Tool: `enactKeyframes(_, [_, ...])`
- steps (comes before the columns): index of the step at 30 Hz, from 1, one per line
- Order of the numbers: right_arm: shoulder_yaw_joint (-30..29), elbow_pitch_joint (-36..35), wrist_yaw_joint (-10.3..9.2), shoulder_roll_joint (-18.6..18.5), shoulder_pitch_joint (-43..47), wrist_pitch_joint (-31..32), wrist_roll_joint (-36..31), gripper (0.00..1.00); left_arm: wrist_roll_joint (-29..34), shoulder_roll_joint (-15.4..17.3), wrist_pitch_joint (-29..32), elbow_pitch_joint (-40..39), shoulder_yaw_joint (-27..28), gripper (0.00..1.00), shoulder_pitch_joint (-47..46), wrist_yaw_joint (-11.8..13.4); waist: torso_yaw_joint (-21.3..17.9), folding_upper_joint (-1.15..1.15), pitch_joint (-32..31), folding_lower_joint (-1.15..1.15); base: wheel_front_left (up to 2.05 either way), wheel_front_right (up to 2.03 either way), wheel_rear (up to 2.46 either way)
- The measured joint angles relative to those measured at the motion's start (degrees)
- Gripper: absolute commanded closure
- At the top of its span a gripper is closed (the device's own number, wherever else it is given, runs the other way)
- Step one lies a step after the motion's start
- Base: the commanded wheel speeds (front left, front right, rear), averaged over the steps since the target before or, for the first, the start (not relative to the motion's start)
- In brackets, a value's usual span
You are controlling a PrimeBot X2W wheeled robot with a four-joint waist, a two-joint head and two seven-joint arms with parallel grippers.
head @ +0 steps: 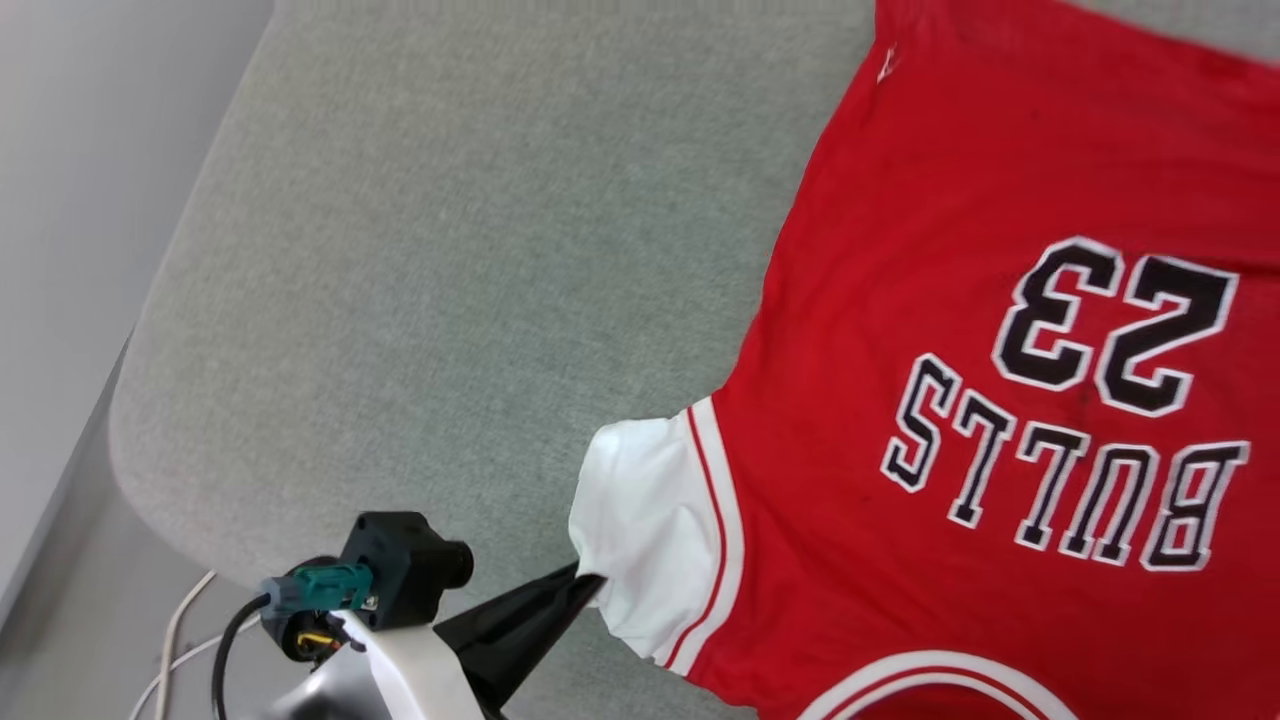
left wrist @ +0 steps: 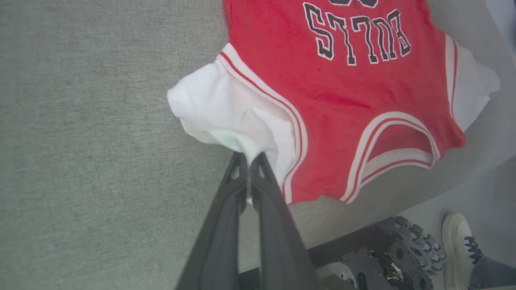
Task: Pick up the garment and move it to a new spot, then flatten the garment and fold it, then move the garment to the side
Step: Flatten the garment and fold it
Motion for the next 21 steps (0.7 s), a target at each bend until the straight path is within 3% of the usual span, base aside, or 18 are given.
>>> enactKeyframes(12, [2.4,-3.6,0.0,0.8,18.2,-4.1,9.2,1.0,-0.8,1.3,-0.8,4.9,1.6,1.0,4.1,3.2,-8.7,0.0,-11.7,-0.01,0.0,0.0,0.0])
enactKeyframes(21, [0.7,-13.1,0.0,4.6,32.2,-6.0,15.2,1.0,-0.7,0.9,-4.0,6.8,3.6,1.0,7.8,6.7,-15.7,0.0,-18.9,-0.02,0.0,0.0,0.0])
